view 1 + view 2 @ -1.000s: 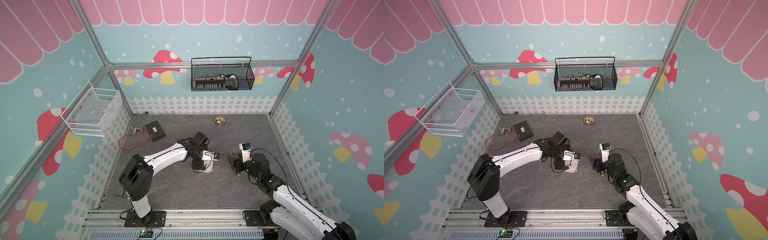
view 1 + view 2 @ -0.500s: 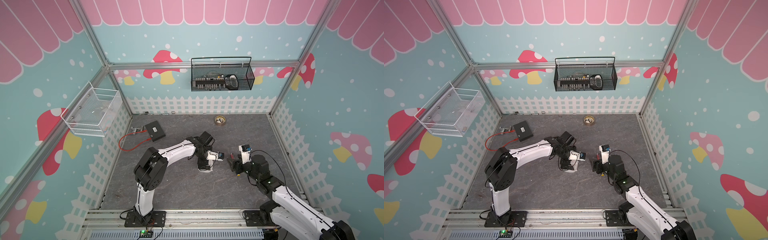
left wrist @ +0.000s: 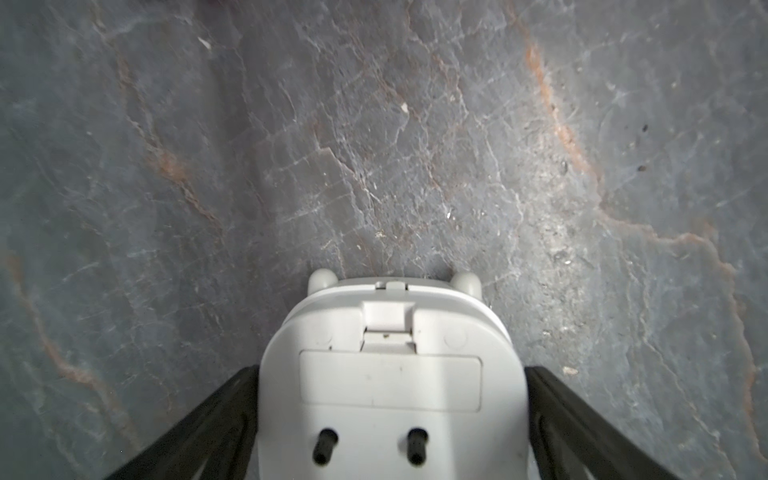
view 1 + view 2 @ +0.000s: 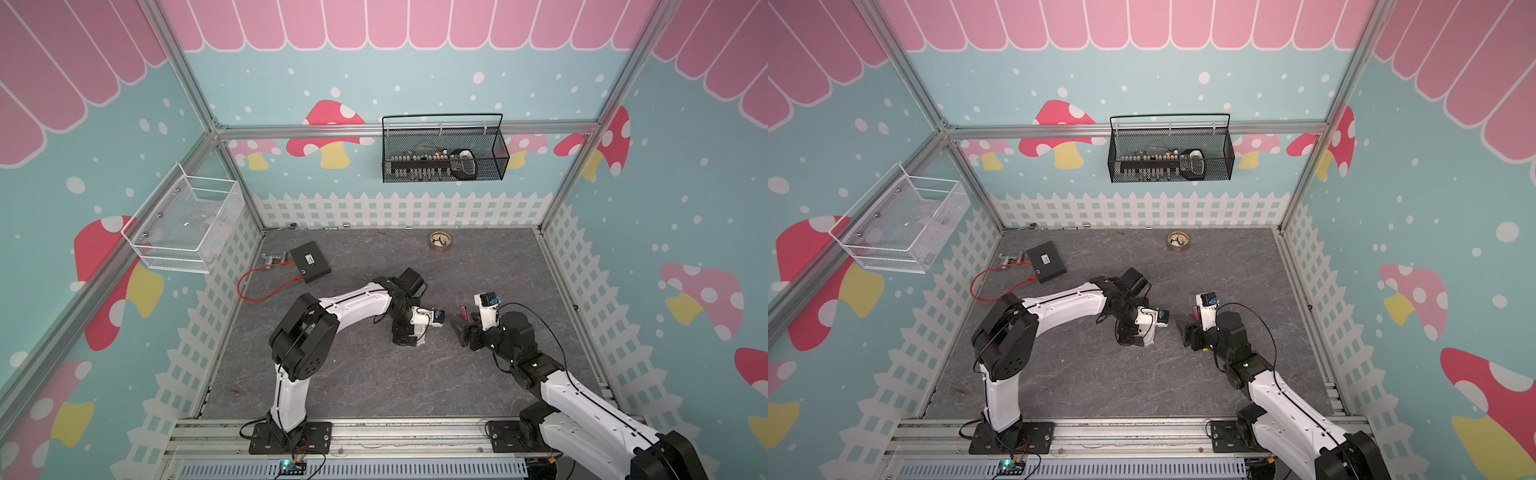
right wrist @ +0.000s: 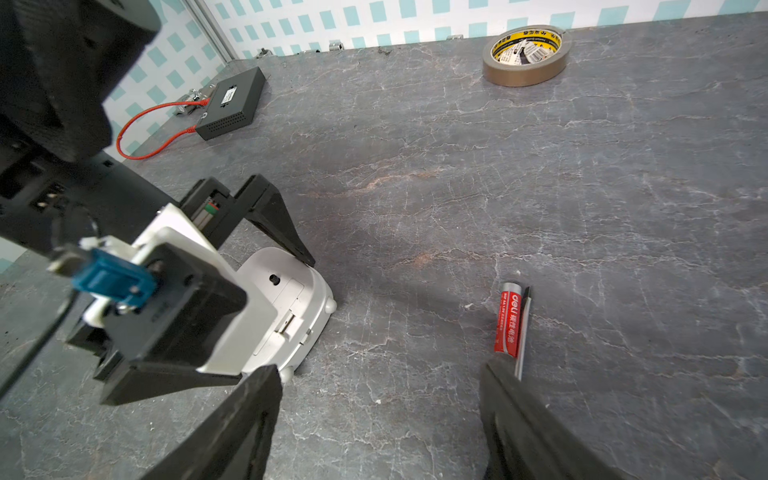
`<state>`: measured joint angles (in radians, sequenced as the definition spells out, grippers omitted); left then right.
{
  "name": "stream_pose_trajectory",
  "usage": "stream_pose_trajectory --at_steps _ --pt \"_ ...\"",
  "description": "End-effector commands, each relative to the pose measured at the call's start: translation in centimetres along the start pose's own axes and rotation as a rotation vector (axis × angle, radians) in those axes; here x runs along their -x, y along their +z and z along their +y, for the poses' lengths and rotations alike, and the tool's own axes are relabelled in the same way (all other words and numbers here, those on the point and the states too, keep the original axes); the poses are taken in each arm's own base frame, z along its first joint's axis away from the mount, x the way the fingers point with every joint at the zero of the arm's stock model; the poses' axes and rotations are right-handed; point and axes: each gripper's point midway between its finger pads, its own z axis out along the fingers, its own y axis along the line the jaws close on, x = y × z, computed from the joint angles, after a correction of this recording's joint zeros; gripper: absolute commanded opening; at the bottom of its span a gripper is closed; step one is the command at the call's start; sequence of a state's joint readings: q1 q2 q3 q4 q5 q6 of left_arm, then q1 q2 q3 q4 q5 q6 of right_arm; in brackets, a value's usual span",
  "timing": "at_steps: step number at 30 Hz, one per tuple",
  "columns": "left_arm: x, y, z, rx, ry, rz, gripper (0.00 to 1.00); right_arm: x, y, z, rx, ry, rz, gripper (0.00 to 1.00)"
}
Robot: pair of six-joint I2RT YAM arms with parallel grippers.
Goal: Remove the battery from the alarm
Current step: Adjust the alarm at the center of the board.
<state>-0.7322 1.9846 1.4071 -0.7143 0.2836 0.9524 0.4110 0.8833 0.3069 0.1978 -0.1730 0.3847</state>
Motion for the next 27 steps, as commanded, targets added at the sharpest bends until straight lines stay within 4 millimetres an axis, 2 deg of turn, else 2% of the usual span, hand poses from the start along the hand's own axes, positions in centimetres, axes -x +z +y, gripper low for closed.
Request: stream_pose_trajectory --at_steps 1,3,9,14,19,23,27 --pt "-0.9 0.9 -0.1 -0.043 -0.043 0.034 0.99 0.2 -0.1 -0.3 0.000 0.009 -0.025 0.80" --pt "-1.1 1.1 0.0 -0.056 -0.058 0.043 0.99 0.2 -0.1 -0.3 0.002 0.004 -0.025 0.80" --pt "-1.8 2.4 -1.6 -0.120 -0.076 0.062 0.98 -0.2 0.2 -0.1 0.018 0.013 -0.014 0.79" --pt "-1.4 1.5 -2.2 -0.128 -0.066 0.037 0.74 0.0 0.0 -0.2 0.013 0.025 -0.025 0.79" --pt "0.2 -0.4 -2.8 -0.128 -0.098 -0.028 0.62 0.7 -0.4 -0.2 0.010 0.047 -0.049 0.78" --pt "1.4 -1.7 -3.7 -0.147 -0.138 -0.088 0.57 1.7 -0.6 0.2 0.019 0.041 -0.060 0.78" --pt "5.2 -5.9 -3.6 -0.195 -0.232 -0.298 0.54 3.6 -1.4 1.4 0.062 -0.036 -0.106 0.78"
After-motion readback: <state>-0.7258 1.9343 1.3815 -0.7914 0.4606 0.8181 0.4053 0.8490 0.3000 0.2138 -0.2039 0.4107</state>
